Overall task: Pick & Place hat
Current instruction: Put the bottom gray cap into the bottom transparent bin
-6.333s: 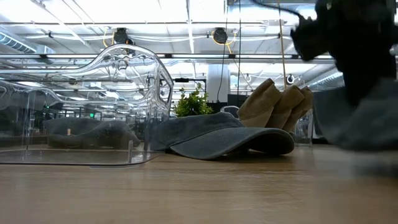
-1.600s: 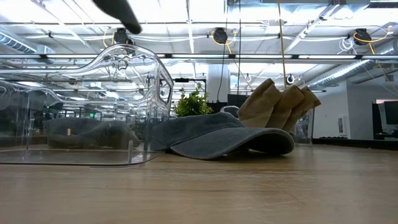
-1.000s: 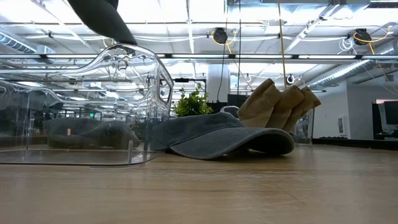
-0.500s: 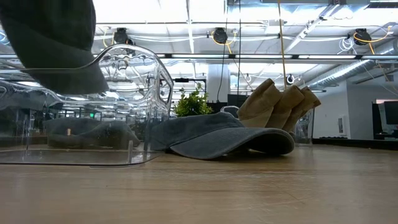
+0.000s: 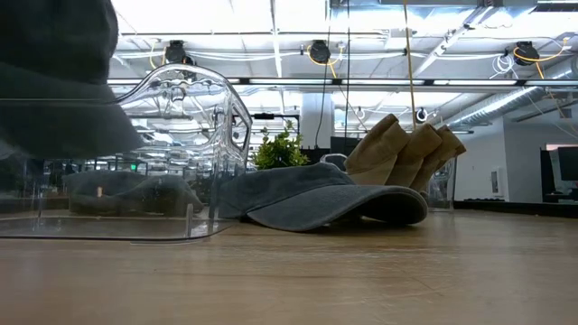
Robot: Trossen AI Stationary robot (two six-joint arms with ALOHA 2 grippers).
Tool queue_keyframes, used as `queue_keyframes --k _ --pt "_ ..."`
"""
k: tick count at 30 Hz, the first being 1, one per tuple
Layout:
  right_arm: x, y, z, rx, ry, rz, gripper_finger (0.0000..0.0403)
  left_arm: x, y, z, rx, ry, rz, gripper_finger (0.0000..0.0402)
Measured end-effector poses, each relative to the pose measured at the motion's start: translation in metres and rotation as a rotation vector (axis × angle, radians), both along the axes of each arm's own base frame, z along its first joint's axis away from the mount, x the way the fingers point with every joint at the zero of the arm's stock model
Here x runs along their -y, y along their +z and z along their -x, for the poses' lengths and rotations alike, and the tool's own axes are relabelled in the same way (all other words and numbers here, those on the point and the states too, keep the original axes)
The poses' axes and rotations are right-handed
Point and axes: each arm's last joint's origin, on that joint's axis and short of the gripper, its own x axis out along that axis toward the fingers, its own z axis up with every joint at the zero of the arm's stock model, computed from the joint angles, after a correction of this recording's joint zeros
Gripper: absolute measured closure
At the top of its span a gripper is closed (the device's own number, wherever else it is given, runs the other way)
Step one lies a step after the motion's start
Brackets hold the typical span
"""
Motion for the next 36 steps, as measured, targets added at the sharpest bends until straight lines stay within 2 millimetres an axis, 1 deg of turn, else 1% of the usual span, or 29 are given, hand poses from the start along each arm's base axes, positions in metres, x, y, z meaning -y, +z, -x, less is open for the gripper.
queue_keyframes --k 5,9,12,17,21,24,30,36 --pt "0.0 0.0 0.0 0.0 0.0 -0.001 0.0175 0.01 -0.021 0.006 -0.043 0.046 0.054 0.0377" --pt "0.0 0.0 0.0 0.001 -0.001 -0.002 0.0174 0.015 -0.029 0.007 -0.031 0.079 0.084 0.0377" --pt "0.0 0.0 0.0 0.001 -0.001 -0.002 0.0176 0.017 -0.029 0.008 -0.015 0.094 0.114 0.0377" --pt "0.0 0.0 0.0 0.0 0.0 -0.001 0.0173 0.021 -0.013 0.011 0.094 0.047 0.194 0.0377" --pt "0.0 0.0 0.0 0.0 0.0 -0.001 0.0173 0.02 -0.007 0.013 0.107 0.053 0.237 0.0377" --pt "0.0 0.0 0.0 0.0 0.001 -0.001 0.0175 0.017 -0.011 0.015 0.07 0.08 0.224 0.0377" --pt "0.0 0.0 0.0 0.001 0.003 -0.004 0.0173 0.01 -0.022 0.018 -0.039 0.186 0.195 0.0377" --pt "0.0 0.0 0.0 0.002 0.003 -0.005 0.0174 0.006 -0.028 0.016 -0.088 0.216 0.142 0.0377"
